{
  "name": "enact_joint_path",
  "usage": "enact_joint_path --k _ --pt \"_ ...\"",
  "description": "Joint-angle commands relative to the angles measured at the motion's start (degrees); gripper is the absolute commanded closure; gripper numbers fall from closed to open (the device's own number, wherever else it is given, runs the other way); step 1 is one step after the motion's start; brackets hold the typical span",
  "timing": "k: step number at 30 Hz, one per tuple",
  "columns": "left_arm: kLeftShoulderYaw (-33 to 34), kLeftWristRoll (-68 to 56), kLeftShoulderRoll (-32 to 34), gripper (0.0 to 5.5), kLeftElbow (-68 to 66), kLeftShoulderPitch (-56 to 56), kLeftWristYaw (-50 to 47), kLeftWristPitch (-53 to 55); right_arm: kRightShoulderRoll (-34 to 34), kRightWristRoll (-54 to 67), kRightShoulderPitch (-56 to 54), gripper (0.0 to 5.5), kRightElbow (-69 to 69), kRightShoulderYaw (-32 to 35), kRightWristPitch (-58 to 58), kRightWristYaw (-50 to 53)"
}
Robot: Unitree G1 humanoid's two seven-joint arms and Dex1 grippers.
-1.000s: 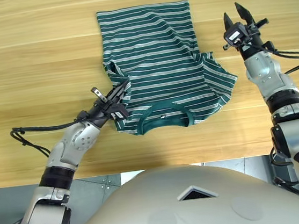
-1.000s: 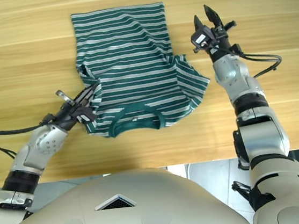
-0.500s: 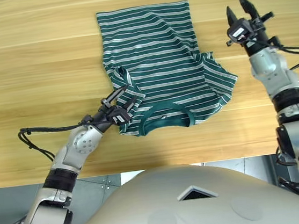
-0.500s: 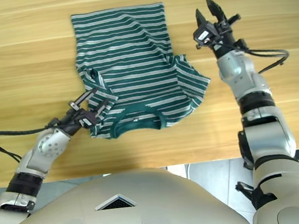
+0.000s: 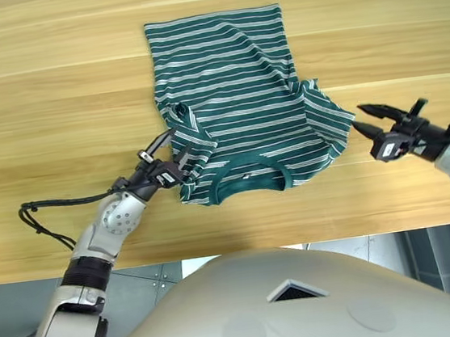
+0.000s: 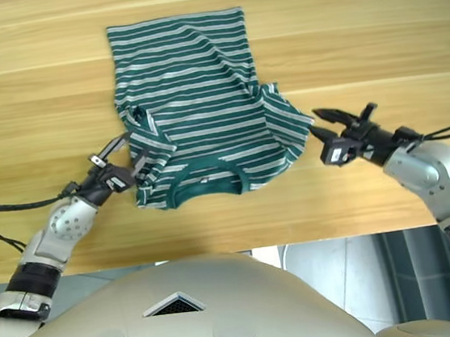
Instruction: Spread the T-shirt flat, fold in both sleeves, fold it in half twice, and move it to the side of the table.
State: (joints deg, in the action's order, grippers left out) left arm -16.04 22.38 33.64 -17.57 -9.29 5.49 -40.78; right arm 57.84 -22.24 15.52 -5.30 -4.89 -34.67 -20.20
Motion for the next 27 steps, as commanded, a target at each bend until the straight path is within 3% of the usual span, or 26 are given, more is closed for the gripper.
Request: enact_joint_path --k 1,14,19,27 --pt "0.1 3.3 1.0 3.27 -1.8 -1.7 0.4 2.7 -0.7 -2.2 0.3 3.83 1.4 0.3 2.5 -1.2" --pt "7.0 0.3 1.3 3.27 12.2 -5.2 0.5 1.3 -2.8 -7.5 -1.7 3.83 -5.9 -3.1 3.4 -0.4" --pt "6.8 0.2 0.0 3.27 15.3 -5.7 1.3 1.3 -5.6 -10.4 -9.8 3.83 -14.7 -8.2 1.2 0.1" --pt "6.5 0.7 -1.8 3.27 16.4 -5.6 2.3 1.8 -6.2 -10.0 -12.9 3.83 -19.9 -10.9 -1.9 0.9"
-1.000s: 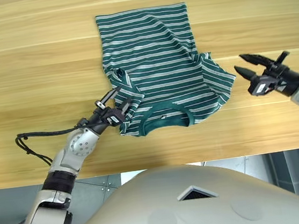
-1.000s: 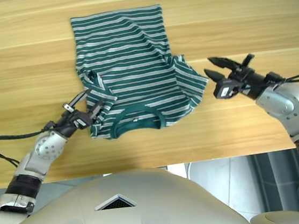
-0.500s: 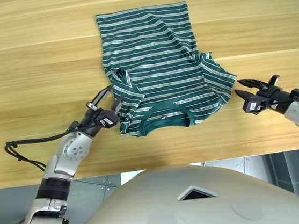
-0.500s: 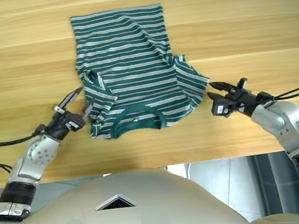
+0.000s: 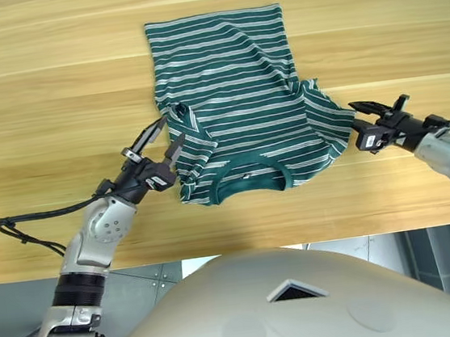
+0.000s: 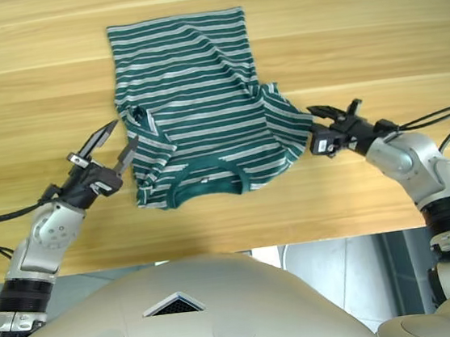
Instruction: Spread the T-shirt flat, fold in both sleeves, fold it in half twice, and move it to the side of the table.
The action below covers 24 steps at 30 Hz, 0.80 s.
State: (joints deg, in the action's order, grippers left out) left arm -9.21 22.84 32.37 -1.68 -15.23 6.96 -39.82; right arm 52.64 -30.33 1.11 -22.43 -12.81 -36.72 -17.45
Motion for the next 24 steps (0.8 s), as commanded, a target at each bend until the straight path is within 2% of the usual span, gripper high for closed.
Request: enact_joint_path --k 1,10,14,24 --pt "-0.3 0.4 -0.6 3.27 0.4 0.3 0.9 0.8 -0.9 -1.9 1.3 3.83 -2.9 -3.1 -0.1 -1.8" --pt "-0.9 1.3 -1.0 3.24 0.2 0.2 1.6 0.3 -0.7 -1.6 1.8 5.46 -3.2 -3.7 -1.0 -1.4" --pt "-0.4 1.3 -1.0 3.24 0.7 -0.1 1.4 0.2 -1.0 -1.7 1.6 5.46 -3.3 -3.8 -1.1 -0.8" --pt "-0.2 1.3 -1.9 3.24 0.2 0.2 0.4 -0.1 -5.9 4.3 -2.0 5.46 1.0 2.0 -3.4 5.8"
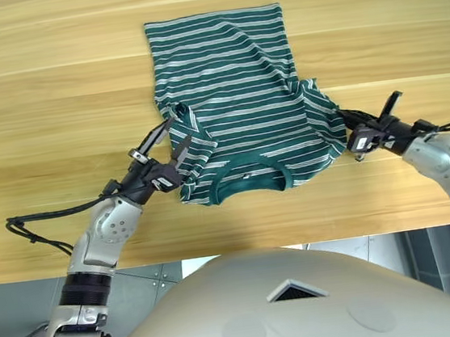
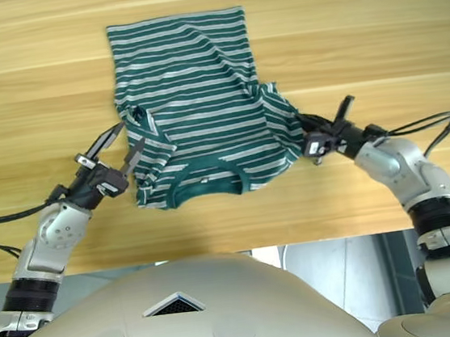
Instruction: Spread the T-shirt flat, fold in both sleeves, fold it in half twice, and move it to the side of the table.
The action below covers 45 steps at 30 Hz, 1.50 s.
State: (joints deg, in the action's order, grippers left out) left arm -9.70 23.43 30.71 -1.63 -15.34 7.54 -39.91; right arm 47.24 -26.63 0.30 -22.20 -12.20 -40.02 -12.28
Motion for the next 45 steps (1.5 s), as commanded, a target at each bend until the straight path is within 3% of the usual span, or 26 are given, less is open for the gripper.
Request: enact_joint_path --k 1,7,19,28,41,45 --pt "0.2 0.7 -0.3 3.24 0.0 0.3 -0.2 0.0 -0.6 0.5 -1.4 5.46 0.8 1.6 -0.1 0.8" --pt "-0.3 0.8 -0.7 3.24 -0.9 0.5 0.0 -0.1 -1.8 0.9 -3.6 5.46 1.7 2.7 -0.4 1.6" --pt "-3.3 2.4 -2.0 3.24 -3.7 2.4 0.6 -0.5 -4.0 7.6 -1.0 5.46 9.1 -4.0 -5.5 -10.7" --pt "-4.8 2.7 -2.5 3.24 -5.2 3.5 0.4 -0.9 -6.2 6.0 -3.8 5.46 7.7 -5.8 -4.7 -13.1" --pt "-4.8 2.7 -1.8 3.24 -5.8 4.0 0.4 -1.1 -6.4 5.3 -4.7 3.17 7.8 -4.6 -4.5 -12.6" --pt "-4.9 2.9 -1.7 3.24 -5.8 4.2 0.5 -1.1 -3.9 9.5 -1.9 3.14 12.5 -2.7 -4.1 -14.8"
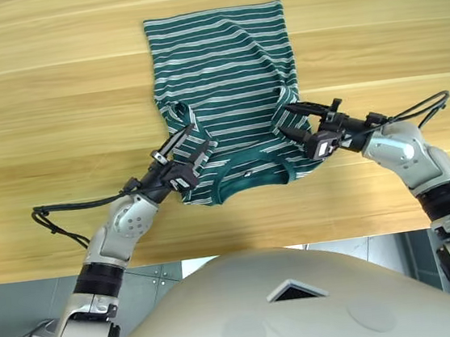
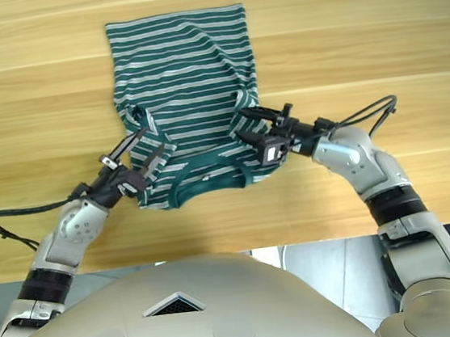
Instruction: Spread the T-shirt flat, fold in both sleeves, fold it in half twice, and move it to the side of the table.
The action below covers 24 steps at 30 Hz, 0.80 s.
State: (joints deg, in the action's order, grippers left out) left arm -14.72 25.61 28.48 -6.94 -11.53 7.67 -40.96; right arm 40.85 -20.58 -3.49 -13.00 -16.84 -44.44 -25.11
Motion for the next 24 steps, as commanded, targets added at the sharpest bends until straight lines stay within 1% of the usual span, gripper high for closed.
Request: enact_joint_path --k 1,7,9,14,19,22,24 --pt "0.0 0.7 0.6 3.24 -0.6 0.5 0.3 -0.1 3.1 5.1 2.7 3.14 4.5 2.6 0.3 -2.5" --pt "0.6 0.7 0.9 3.24 -0.3 1.2 0.1 0.1 11.4 18.6 12.0 3.14 14.0 8.0 0.4 -8.3" --pt "1.0 0.6 1.1 3.24 -0.1 1.6 -0.1 0.3 12.3 20.3 14.4 3.14 16.3 8.8 1.2 -9.6" --pt "1.6 0.4 1.5 3.24 0.2 2.4 0.3 0.2 8.2 11.8 12.7 3.14 10.4 4.7 3.8 -10.2" --pt "1.7 0.4 1.5 3.24 0.3 2.5 0.5 0.2 4.8 5.1 8.9 3.14 3.4 2.5 3.7 -8.9" --pt "1.7 0.3 1.5 3.24 0.4 2.6 0.7 0.2 4.3 3.0 8.2 3.14 1.7 2.1 3.6 -8.4" --pt "1.7 0.5 1.7 3.24 0.5 2.6 0.9 0.2 5.3 3.5 10.4 3.14 4.3 1.8 3.0 -9.4"
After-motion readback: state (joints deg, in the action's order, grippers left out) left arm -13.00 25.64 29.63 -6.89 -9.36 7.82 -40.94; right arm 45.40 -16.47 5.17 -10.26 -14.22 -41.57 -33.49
